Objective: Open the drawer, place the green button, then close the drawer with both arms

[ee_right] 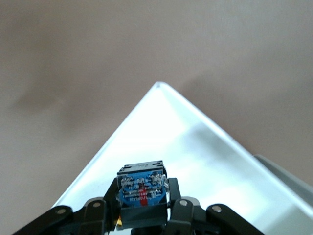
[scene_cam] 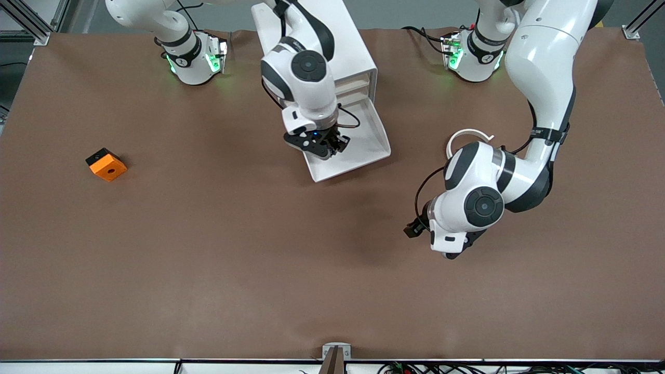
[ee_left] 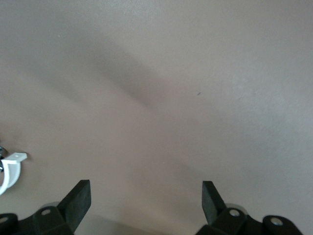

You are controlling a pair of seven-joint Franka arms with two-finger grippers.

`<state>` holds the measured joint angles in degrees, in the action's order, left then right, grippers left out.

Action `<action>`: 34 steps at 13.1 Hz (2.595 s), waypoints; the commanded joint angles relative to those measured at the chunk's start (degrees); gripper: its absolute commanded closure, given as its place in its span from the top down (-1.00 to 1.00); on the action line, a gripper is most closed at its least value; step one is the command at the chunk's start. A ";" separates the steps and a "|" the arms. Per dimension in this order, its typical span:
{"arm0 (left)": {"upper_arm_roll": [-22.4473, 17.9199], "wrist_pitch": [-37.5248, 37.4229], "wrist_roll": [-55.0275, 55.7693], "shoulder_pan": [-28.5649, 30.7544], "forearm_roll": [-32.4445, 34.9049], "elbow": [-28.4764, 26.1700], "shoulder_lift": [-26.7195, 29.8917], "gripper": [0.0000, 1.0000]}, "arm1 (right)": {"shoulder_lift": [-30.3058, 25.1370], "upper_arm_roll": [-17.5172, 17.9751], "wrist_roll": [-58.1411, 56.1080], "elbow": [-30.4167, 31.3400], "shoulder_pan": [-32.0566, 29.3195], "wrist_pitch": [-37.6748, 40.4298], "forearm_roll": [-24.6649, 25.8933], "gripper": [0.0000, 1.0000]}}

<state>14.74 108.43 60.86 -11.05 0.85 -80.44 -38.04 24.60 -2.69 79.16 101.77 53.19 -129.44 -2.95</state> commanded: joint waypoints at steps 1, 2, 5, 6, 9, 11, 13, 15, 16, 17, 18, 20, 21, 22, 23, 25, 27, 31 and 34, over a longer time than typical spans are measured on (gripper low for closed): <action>0.38 2.92 -1.98 0.68 1.00 -7.44 5.78 1.00 | 2.02 -0.83 12.90 -1.40 2.00 -0.72 3.21 -1.00; 0.38 4.41 -1.98 0.33 1.00 -8.50 6.22 1.00 | 2.64 -0.74 15.91 -1.31 2.27 -1.25 4.52 -1.00; 0.38 5.30 -1.98 0.06 2.22 -9.30 6.58 1.00 | 5.01 -0.74 17.17 -1.75 3.59 -2.12 6.29 -1.00; 0.38 5.74 -1.98 0.06 2.23 -9.39 6.58 1.00 | 5.62 -0.74 17.26 -2.01 3.59 -3.00 6.29 -1.00; 0.47 6.27 -1.98 -0.03 2.23 -9.65 6.58 1.00 | 5.72 -0.91 17.08 -2.71 3.59 -2.84 6.29 0.99; 0.38 8.37 -1.89 -2.04 2.23 -10.35 6.14 1.00 | 5.46 -1.09 16.03 -4.55 2.45 -2.05 6.21 1.00; 0.38 9.68 -1.19 -4.23 2.32 -11.14 4.92 1.00 | 5.28 -1.00 12.97 -9.98 -0.18 3.90 5.68 1.00; 0.29 10.74 -0.48 -7.39 2.23 -11.67 3.86 1.00 | 5.28 -0.83 5.60 -16.75 -3.69 12.86 5.15 1.00; 0.03 11.10 1.26 -9.76 2.40 -11.76 2.98 1.00 | 5.02 -0.65 1.65 -18.52 -5.97 16.21 5.15 1.00; 0.03 11.19 4.41 -11.44 5.01 -11.76 2.71 1.00 | 4.41 -0.74 -3.35 -18.71 -7.82 17.98 4.98 1.00; 0.38 11.19 6.70 -11.97 6.26 -11.76 2.36 1.00 | 2.57 -0.74 -9.66 -18.71 -10.71 19.91 4.28 1.00; 0.38 11.19 8.13 -14.95 6.36 -11.85 1.92 1.00 | 0.28 -0.82 -20.66 -18.80 -16.60 24.04 3.75 1.00; 0.38 11.19 8.31 -16.19 6.36 -11.85 1.14 1.00 | -1.12 -0.91 -26.19 -18.80 -20.10 25.71 3.83 1.00; 0.38 11.02 9.00 -17.68 6.36 -12.28 0.87 1.00 | -2.01 -0.91 -31.30 -18.80 -23.19 27.56 3.83 1.00; 0.38 11.01 10.84 -18.82 6.27 -12.72 0.87 1.00 | -2.89 -0.91 -37.61 -18.80 -26.52 29.66 3.83 1.00; 0.99 10.84 13.31 -19.19 5.84 -13.43 0.78 1.00 | -4.21 -1.00 -48.26 -18.80 -33.03 32.31 3.83 1.00; 3.01 10.84 15.15 -19.10 5.48 -13.34 0.16 1.00 | -5.70 -1.18 -56.53 -18.71 -38.39 34.07 3.92 1.00; 5.82 10.58 16.57 -18.22 -0.74 -13.25 -0.36 1.00 | -8.51 -1.27 -74.11 -18.71 -48.59 37.77 4.27 1.00; 5.92 10.57 18.41 -18.39 -6.29 -12.99 -0.45 1.00 | -10.45 -1.35 -83.36 -18.80 -53.79 39.09 4.53 1.00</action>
<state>19.53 119.10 77.38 -30.18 -2.89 -93.43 -38.52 16.25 -5.09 -0.32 82.23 1.85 -91.21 1.51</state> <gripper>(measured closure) 0.000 0.000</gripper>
